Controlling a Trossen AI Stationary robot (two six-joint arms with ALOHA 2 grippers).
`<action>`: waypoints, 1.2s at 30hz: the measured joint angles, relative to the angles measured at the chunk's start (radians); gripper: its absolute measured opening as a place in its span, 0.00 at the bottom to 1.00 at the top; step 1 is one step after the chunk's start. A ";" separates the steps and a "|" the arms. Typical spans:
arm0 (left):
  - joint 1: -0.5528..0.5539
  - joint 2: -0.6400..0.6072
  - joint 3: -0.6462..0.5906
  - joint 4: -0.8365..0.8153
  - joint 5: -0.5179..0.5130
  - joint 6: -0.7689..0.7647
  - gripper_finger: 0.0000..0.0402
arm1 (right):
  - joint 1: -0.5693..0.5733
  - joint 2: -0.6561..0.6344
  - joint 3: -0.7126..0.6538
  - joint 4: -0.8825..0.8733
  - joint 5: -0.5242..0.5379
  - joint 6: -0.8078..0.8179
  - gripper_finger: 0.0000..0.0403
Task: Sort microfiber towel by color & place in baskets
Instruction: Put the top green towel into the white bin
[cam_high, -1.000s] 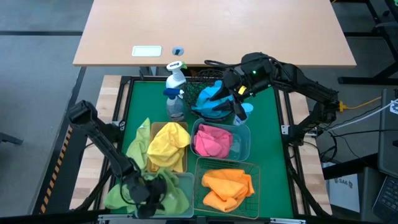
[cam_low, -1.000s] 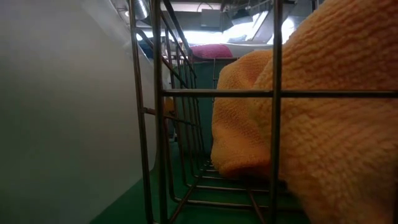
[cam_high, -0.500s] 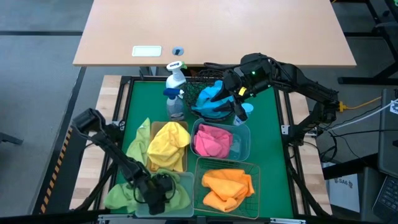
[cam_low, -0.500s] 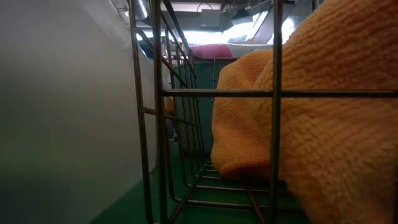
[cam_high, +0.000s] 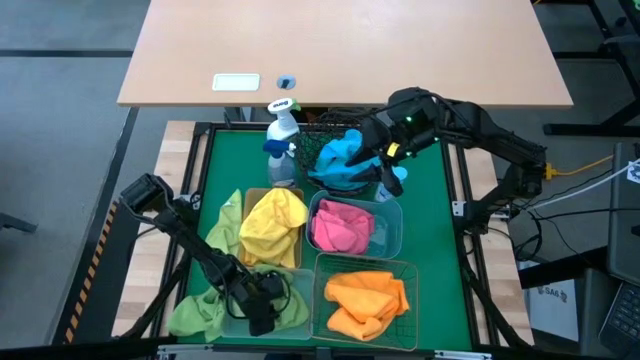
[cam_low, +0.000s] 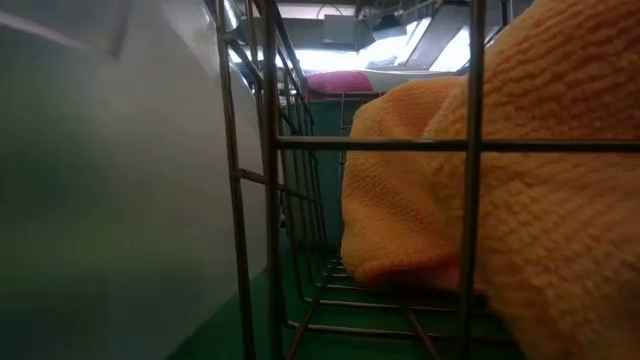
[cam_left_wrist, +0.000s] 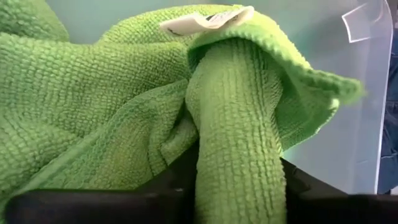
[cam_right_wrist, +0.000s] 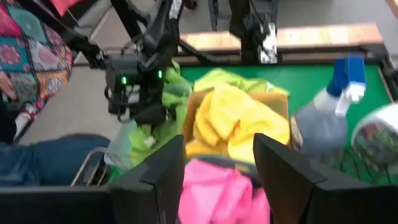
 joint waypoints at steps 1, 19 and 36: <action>0.000 0.000 0.000 0.000 0.002 0.000 0.28 | 0.000 -0.005 0.000 -0.025 0.008 -0.003 0.47; 0.033 -0.002 -0.002 0.094 0.183 0.003 0.31 | 0.241 -0.141 0.000 -0.168 0.352 -0.018 0.47; 0.032 -0.087 -0.002 0.097 0.129 0.004 0.31 | 0.320 -0.491 -0.582 0.117 0.487 0.105 0.47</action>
